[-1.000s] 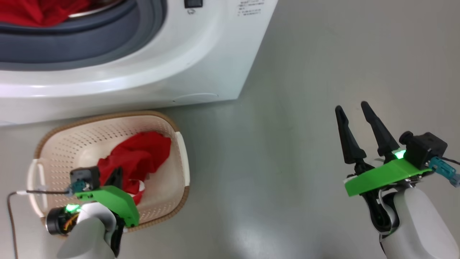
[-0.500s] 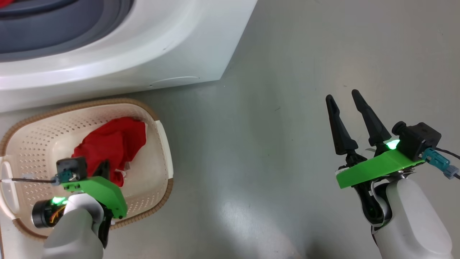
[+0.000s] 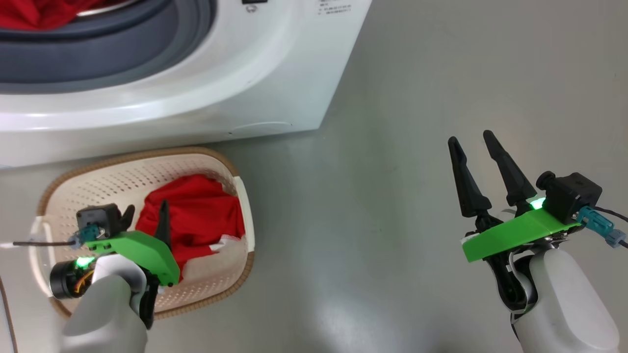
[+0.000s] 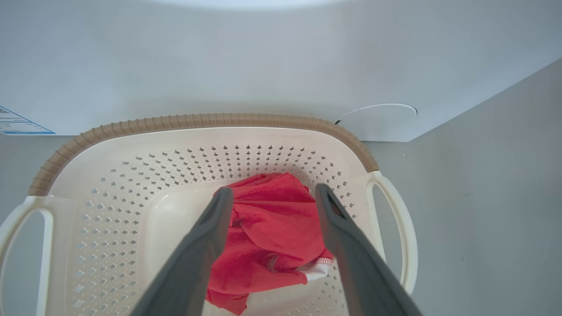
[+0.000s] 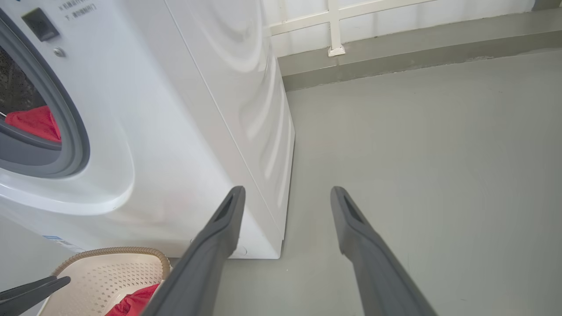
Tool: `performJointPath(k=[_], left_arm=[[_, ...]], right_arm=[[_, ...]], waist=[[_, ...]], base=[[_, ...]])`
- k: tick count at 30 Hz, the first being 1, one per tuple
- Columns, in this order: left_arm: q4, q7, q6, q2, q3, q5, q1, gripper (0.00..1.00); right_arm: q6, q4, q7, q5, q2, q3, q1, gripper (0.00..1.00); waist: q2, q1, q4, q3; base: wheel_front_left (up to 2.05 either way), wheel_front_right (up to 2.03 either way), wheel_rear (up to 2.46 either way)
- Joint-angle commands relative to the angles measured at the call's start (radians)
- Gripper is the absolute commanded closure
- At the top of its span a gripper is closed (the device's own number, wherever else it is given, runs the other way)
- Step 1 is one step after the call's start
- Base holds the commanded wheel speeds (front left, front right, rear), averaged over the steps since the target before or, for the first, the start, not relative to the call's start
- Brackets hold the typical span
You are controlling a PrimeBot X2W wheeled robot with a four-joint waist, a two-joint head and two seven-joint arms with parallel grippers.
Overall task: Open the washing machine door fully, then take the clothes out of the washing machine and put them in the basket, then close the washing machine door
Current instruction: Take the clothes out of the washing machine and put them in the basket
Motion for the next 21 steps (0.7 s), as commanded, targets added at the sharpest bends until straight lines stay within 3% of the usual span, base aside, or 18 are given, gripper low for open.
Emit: performJointPath(k=[1,21], left_arm=[[-0.022,-0.013,-0.003,0.028,0.024,-0.011,0.034,0.00],[-0.406,-0.013,-0.003,0.014,0.114,0.049,0.205,0.00]], right_arm=[[0.002,-0.017,-0.012,-0.012,-0.006,0.016,0.032,0.00],[0.002,0.021,-0.012,-0.013,-0.058,0.030,0.089,0.00]], waist=[[0.0000,0.0000,0.021,-0.030],[0.0000,0.0000,0.098,-0.204]], base=[[0.00,0.00,0.00],[0.00,0.00,0.00]])
